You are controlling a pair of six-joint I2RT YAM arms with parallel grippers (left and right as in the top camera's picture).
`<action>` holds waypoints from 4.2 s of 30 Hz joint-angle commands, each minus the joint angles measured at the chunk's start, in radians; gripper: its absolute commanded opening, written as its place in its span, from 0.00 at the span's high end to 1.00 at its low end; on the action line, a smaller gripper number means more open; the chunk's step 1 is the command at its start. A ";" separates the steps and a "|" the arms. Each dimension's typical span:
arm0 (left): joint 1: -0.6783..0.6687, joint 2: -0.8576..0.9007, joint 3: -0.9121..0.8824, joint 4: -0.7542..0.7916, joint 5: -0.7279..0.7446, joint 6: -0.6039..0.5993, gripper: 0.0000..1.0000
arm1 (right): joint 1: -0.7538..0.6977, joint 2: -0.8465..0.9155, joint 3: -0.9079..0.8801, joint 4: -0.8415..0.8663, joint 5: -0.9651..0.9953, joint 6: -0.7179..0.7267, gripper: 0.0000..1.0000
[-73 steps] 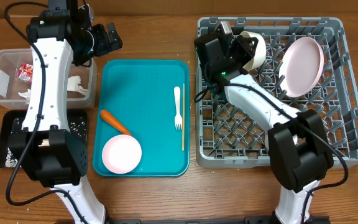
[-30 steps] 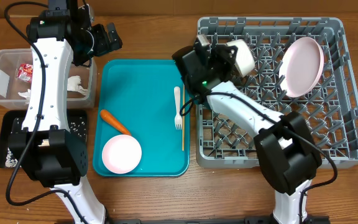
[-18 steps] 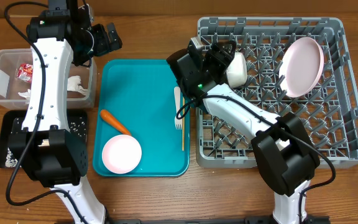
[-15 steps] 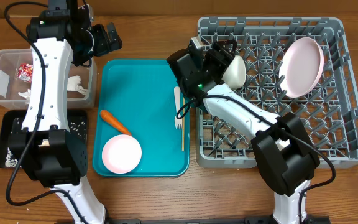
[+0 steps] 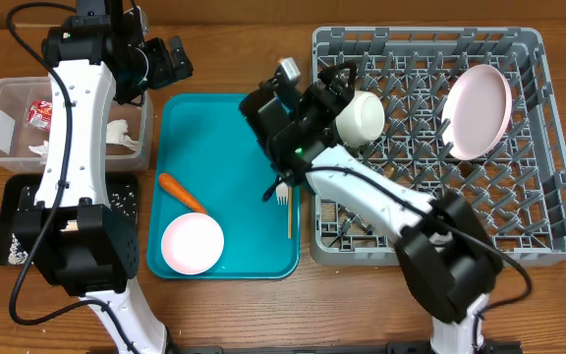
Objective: Sort waste into correct bins and load items into the dishwasher rack
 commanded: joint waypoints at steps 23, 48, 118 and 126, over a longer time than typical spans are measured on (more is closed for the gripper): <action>-0.001 -0.031 0.018 0.000 -0.006 0.020 0.00 | 0.025 -0.461 0.008 -0.864 -1.376 0.993 0.12; -0.009 -0.031 0.017 -0.333 -0.037 -0.031 0.00 | 0.025 -0.461 0.008 -1.015 -1.376 0.994 0.00; -0.053 -0.491 -1.044 0.005 -0.282 -0.190 0.19 | 0.025 -0.461 0.008 -1.080 -1.392 0.998 0.00; -0.054 -0.491 -1.151 0.152 -0.191 -0.160 0.25 | 0.025 -0.461 0.008 -1.079 -1.392 0.998 0.00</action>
